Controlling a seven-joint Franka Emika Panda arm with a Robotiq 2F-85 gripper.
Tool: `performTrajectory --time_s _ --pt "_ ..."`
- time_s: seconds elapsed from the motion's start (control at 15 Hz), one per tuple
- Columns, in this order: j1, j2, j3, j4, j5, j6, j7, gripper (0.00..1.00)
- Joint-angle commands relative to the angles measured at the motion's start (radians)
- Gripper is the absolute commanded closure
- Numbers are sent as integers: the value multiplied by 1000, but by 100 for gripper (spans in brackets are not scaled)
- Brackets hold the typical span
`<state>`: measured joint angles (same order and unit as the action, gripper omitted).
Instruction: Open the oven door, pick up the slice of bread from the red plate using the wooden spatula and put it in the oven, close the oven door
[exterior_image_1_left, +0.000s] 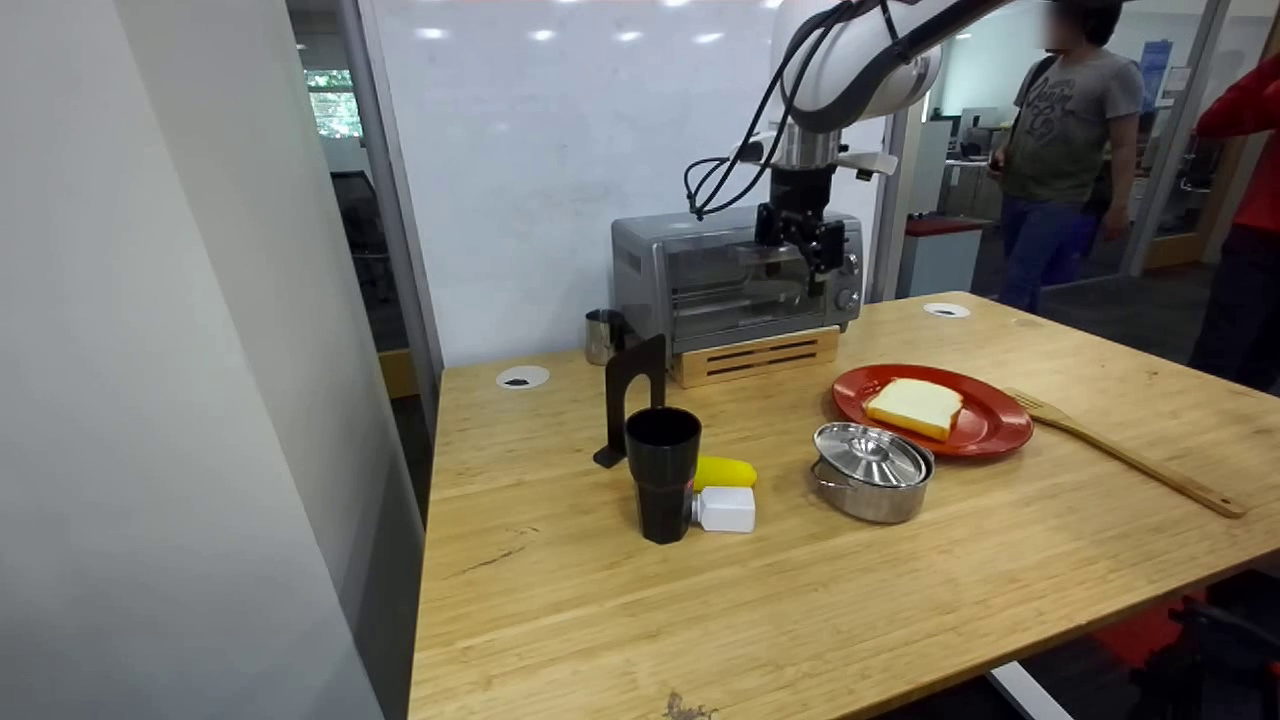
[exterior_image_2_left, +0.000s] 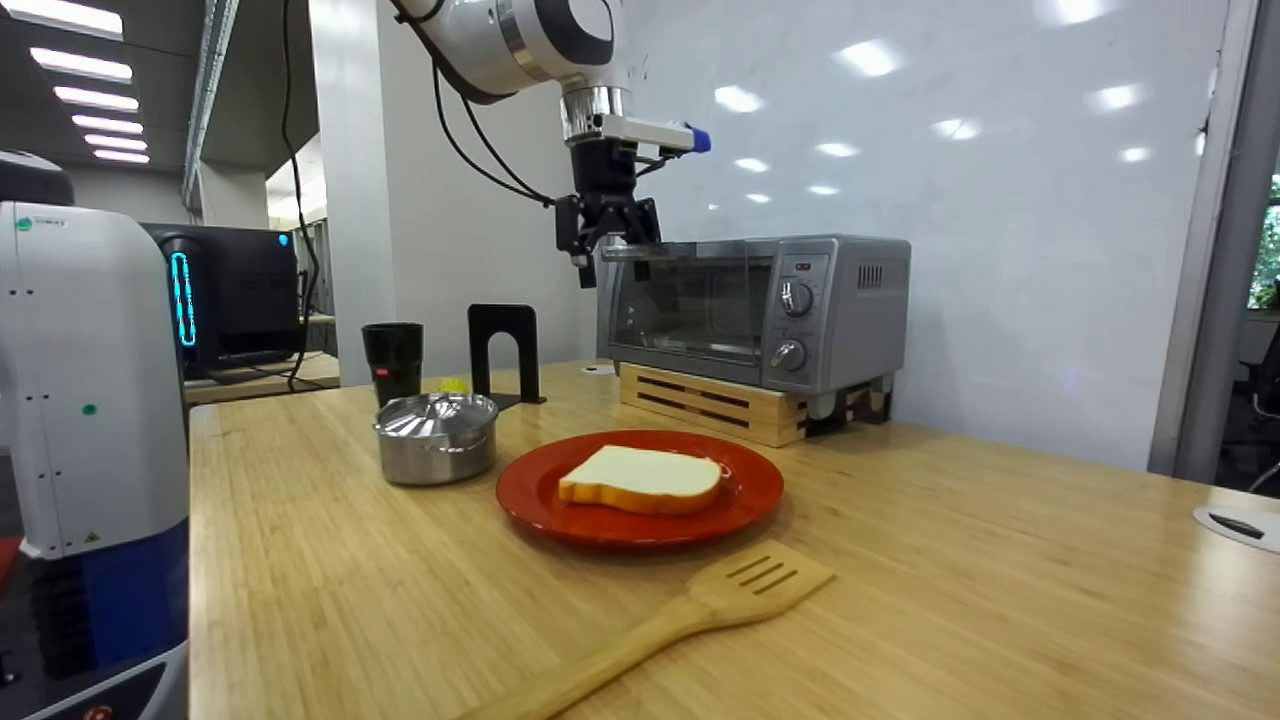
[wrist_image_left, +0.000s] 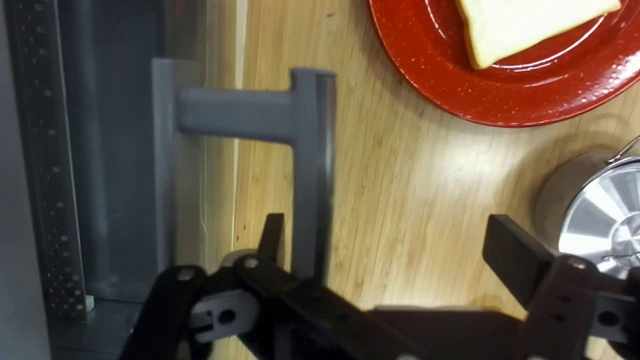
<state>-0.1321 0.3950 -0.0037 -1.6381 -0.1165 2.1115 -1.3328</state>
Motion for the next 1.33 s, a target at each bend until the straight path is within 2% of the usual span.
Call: performTrajectory --time_s 0.0,0.67,1.27 --pt "-2 -43 -3 -65 -14 9 -11 0" --pt "34 -158 -3 -203 -97 58 12 0" --pt "54 -211 -5 -285 -110 66 22 0"
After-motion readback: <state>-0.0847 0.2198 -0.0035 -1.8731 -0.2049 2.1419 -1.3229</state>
